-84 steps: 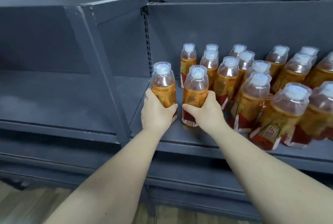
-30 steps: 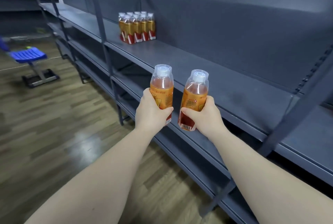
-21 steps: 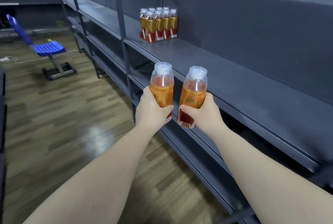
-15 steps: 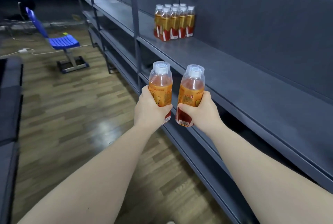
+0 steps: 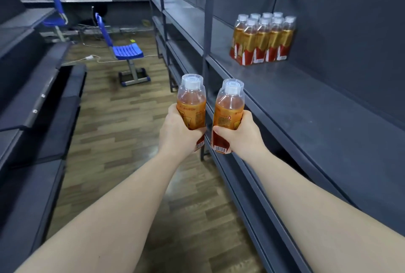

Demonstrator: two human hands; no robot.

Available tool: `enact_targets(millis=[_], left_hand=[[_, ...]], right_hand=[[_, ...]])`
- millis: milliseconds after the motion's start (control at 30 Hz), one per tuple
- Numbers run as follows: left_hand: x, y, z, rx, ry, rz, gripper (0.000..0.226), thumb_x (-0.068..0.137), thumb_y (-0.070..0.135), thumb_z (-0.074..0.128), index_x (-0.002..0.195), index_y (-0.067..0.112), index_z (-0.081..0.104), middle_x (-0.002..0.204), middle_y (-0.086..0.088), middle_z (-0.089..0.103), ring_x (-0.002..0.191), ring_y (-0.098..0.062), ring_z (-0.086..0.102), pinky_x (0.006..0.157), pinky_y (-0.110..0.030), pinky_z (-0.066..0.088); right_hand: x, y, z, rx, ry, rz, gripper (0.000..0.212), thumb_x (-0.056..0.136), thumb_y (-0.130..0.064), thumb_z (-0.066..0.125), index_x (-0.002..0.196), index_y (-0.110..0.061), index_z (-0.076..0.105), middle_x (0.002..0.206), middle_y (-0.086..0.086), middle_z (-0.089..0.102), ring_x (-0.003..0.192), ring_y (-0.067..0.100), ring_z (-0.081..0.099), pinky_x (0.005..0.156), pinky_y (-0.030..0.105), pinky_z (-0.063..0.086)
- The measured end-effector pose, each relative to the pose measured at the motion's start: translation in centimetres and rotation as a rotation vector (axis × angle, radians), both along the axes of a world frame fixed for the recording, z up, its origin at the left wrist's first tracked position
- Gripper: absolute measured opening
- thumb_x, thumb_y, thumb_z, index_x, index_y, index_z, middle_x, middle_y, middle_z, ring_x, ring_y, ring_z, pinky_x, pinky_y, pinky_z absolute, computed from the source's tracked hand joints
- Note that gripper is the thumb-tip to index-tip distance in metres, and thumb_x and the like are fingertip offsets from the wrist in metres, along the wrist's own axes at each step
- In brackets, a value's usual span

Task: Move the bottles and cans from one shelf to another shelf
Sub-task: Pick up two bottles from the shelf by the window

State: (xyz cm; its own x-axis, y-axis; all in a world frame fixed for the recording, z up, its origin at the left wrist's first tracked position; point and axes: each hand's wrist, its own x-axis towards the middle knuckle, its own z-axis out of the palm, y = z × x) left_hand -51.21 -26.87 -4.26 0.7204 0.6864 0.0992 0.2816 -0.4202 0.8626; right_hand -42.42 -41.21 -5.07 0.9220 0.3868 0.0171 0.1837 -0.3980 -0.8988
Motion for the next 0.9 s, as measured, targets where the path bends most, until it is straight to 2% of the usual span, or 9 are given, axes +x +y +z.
enact_targets(millis=[167,267,467,600,733,833,900], left_hand=[[3.0,4.2,-0.6,-0.006,-0.001,0.039,0.067,0.072,0.023,0.083,0.124,0.030,0.041,0.102,0.009,0.060,0.094,-0.020,0.058,0.079,-0.030,0.045],[5.4,7.3,-0.8,-0.026,-0.016,0.036,0.069,0.073,0.021,0.082,0.128,0.030,0.041,0.101,0.011,0.060,0.094,-0.018,0.059,0.079,-0.030,0.045],[10.5,14.0,-0.5,-0.028,-0.039,-0.028,0.061,0.074,0.025,0.083,0.109,0.038,0.034,0.091,0.019,0.055,0.091,-0.016,0.059,0.078,-0.030,0.047],[14.1,18.1,-0.3,-0.020,-0.047,-0.077,0.063,0.073,0.029,0.085,0.110,0.039,0.034,0.095,0.017,0.057,0.094,-0.017,0.059,0.082,-0.033,0.051],[17.5,20.7,-0.1,-0.034,-0.048,-0.117,0.062,0.072,0.032,0.085,0.110,0.040,0.037,0.097,0.015,0.058,0.093,-0.019,0.062,0.077,-0.044,0.060],[20.1,21.7,0.0,-0.013,-0.033,-0.153,0.059,0.074,0.031,0.085,0.110,0.036,0.038,0.101,0.010,0.060,0.095,-0.020,0.062,0.082,-0.041,0.057],[22.2,22.2,0.0,-0.004,-0.035,-0.180,0.060,0.073,0.033,0.085,0.111,0.036,0.040,0.104,0.008,0.062,0.096,-0.020,0.063,0.084,-0.041,0.057]], right_hand=[[3.6,4.4,-0.2,-0.008,-0.004,0.040,0.068,0.082,-0.037,0.080,0.134,-0.022,0.039,0.111,-0.009,0.057,0.100,0.011,0.058,0.066,0.018,0.045],[5.8,7.3,-0.6,-0.008,-0.004,0.037,0.066,0.082,-0.036,0.080,0.132,-0.023,0.039,0.110,-0.010,0.057,0.101,0.011,0.059,0.071,0.022,0.048],[10.6,13.5,-0.2,0.007,0.001,-0.028,0.067,0.079,-0.039,0.082,0.129,-0.024,0.041,0.111,-0.008,0.061,0.100,0.011,0.062,0.081,0.030,0.054],[13.5,16.8,0.5,0.008,0.003,-0.089,0.061,0.079,-0.039,0.081,0.125,-0.026,0.043,0.108,-0.009,0.062,0.097,0.008,0.063,0.072,0.024,0.052],[16.2,18.5,0.8,0.034,-0.002,-0.155,0.058,0.080,-0.037,0.081,0.122,-0.027,0.043,0.107,-0.010,0.062,0.095,0.005,0.062,0.070,0.023,0.050],[18.5,19.1,1.3,0.028,-0.022,-0.195,0.059,0.080,-0.038,0.081,0.124,-0.027,0.042,0.108,-0.010,0.062,0.097,0.006,0.062,0.077,0.027,0.051],[20.2,19.3,1.7,0.039,-0.036,-0.217,0.057,0.081,-0.038,0.080,0.122,-0.028,0.042,0.107,-0.012,0.061,0.097,0.005,0.061,0.074,0.024,0.050]])
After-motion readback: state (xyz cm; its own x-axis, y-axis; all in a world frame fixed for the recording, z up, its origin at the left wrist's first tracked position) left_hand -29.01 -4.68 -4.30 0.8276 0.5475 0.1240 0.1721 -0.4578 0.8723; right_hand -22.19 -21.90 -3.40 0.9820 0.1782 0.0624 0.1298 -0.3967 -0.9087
